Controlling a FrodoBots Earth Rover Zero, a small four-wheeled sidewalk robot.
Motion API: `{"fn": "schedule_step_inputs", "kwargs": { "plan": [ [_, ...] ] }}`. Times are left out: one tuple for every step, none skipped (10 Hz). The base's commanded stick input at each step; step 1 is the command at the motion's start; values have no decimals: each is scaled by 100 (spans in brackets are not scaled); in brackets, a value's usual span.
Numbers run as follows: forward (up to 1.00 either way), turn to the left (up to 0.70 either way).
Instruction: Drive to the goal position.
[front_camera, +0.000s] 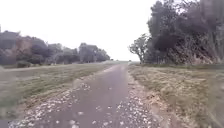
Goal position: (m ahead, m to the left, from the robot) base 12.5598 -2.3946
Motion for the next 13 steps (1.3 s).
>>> {"fn": "schedule_step_inputs", "kwargs": {
  "plan": [
    [60,1],
    [60,1],
    [60,1],
    [60,1],
    [60,1],
    [60,1],
    [60,1],
    [60,1],
    [60,1],
    [60,1],
    [60,1],
    [60,1],
    [60,1]
  ]
}}
